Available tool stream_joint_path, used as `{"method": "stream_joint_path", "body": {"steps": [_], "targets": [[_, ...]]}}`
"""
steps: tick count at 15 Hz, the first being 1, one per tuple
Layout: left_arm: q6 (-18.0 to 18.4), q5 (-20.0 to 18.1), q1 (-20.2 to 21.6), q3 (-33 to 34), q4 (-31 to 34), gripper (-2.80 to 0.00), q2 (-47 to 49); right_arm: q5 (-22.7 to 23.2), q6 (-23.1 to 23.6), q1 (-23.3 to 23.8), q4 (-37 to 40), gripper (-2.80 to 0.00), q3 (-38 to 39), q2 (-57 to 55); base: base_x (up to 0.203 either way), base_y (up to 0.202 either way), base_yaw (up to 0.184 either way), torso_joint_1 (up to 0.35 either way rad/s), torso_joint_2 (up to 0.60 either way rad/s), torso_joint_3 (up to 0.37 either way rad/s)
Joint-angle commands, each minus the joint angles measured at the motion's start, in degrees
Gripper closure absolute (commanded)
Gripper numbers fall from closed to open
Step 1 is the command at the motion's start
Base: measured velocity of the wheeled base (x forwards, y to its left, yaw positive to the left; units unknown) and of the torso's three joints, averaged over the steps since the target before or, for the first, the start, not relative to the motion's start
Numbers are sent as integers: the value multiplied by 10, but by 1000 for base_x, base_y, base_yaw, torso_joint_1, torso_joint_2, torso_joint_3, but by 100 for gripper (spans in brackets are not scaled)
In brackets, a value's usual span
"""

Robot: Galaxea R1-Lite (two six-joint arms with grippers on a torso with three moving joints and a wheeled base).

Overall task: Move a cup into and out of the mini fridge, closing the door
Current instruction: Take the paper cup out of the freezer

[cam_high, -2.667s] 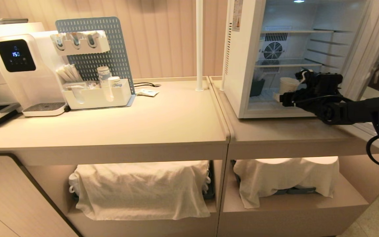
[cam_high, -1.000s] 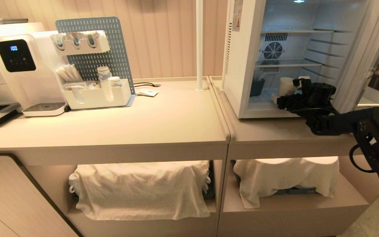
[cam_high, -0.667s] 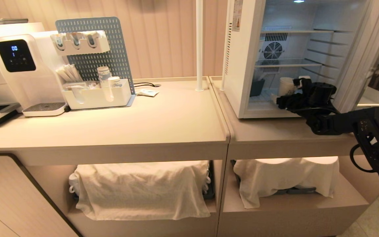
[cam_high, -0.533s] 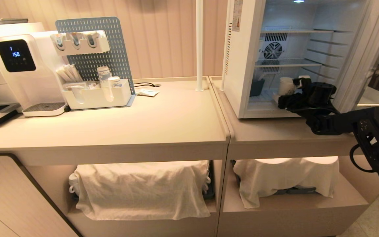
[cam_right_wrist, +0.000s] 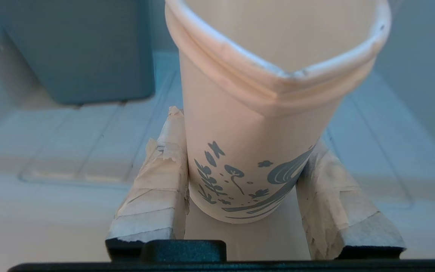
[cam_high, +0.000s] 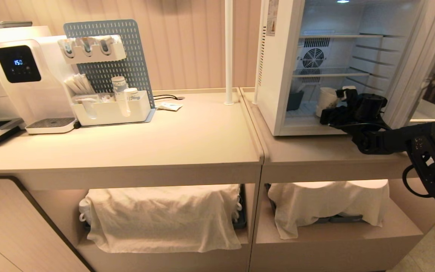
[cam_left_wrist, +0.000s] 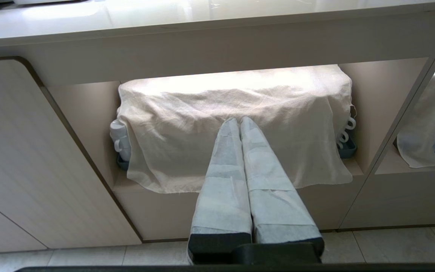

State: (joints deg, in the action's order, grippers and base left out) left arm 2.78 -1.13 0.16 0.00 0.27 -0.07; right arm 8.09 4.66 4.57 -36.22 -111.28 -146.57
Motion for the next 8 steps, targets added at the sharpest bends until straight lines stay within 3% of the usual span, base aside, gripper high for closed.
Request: {"method": "stream_joint_path", "body": {"steps": [1, 5, 8], "targets": [[0, 0, 0, 0, 0, 0, 1, -1, 1, 0, 1, 0, 3, 18, 0, 0, 0, 0, 0, 0], [0, 0, 0, 0, 0, 0, 1, -3, 3, 5, 41, 0, 68, 135, 0, 0, 0, 0, 0, 0], [0, 0, 0, 0, 0, 0, 1, -2, 18, 11, 186, 0, 162, 306, 0, 0, 0, 0, 0, 0]]}}
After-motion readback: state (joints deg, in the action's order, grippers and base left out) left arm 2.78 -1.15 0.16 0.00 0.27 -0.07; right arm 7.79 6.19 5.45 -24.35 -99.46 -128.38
